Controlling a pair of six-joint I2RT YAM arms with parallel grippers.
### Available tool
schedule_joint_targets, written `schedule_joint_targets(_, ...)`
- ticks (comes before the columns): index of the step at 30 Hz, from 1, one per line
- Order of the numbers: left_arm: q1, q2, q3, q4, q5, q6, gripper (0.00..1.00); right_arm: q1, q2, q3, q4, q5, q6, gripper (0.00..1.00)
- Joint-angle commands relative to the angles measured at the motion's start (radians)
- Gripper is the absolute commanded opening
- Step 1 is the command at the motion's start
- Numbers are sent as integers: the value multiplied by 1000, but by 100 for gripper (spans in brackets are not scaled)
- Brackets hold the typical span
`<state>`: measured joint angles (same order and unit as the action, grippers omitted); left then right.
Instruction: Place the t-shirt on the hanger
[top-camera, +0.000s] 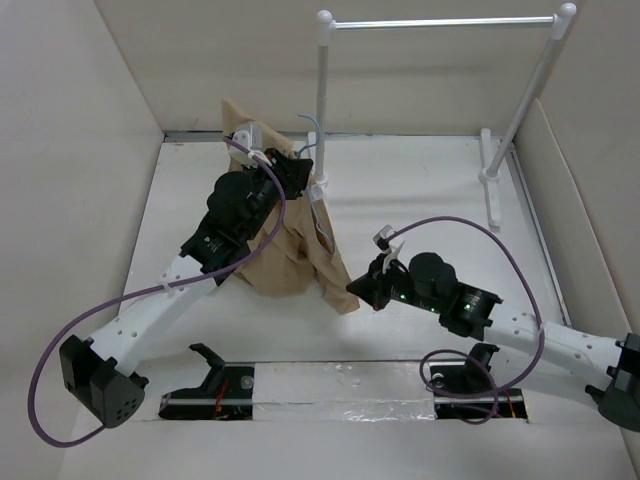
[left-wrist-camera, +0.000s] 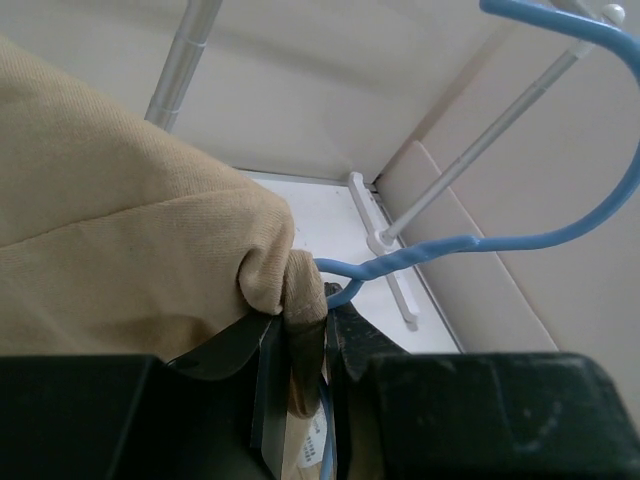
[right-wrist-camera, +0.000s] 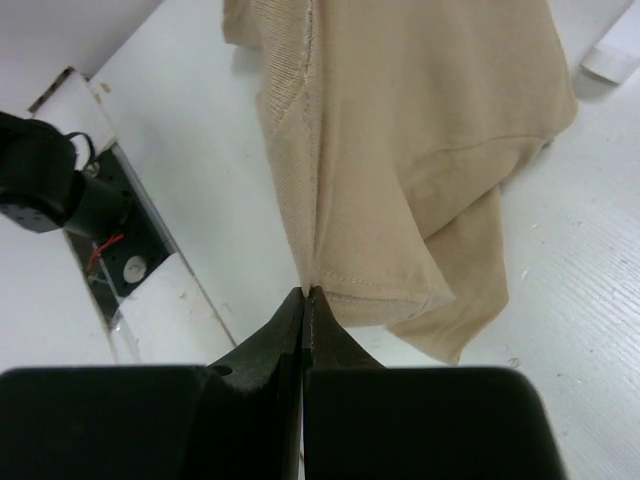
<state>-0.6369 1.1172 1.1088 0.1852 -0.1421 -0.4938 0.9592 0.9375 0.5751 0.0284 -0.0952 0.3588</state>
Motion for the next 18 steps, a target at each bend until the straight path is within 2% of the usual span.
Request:
schedule_joint_targets(1, 45, -51, -75, 390, -80, 41, 0, 33, -77, 31, -245, -92, -4, 0)
schedule_joint_targets(4, 13, -68, -165, 456, -145, 73, 0, 33, -120, 103, -294, -130, -14, 0)
schedule_joint_targets(9, 13, -63, -153, 471, -133, 92, 0, 33, -95, 195, -403, -186, -60, 0)
schedule_joint_targets(12, 2, -42, -127, 448, -68, 69, 0, 33, -100, 236, -334, -173, -47, 0)
schedule_joint_targets(18, 2, -66, -253, 465, 38, -90, 0, 33, 22, 417, -220, -98, -72, 0)
